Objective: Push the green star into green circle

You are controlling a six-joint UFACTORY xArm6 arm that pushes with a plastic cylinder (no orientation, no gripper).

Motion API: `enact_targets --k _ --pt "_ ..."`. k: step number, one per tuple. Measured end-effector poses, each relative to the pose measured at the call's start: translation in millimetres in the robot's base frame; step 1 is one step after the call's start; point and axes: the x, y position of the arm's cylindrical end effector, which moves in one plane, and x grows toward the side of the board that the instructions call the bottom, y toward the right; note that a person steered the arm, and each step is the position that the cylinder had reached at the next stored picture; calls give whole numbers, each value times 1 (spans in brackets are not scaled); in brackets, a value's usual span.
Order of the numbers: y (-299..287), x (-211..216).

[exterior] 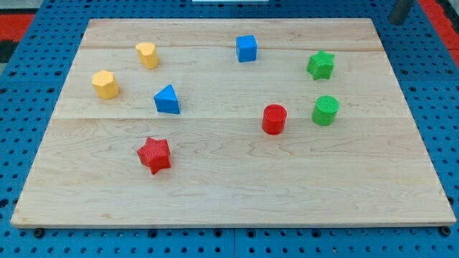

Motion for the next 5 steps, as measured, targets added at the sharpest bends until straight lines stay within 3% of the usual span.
enact_targets --k 1,3,4,5 --pt "7 12" --pt "-10 83" --pt "-15 83" --pt "-55 83"
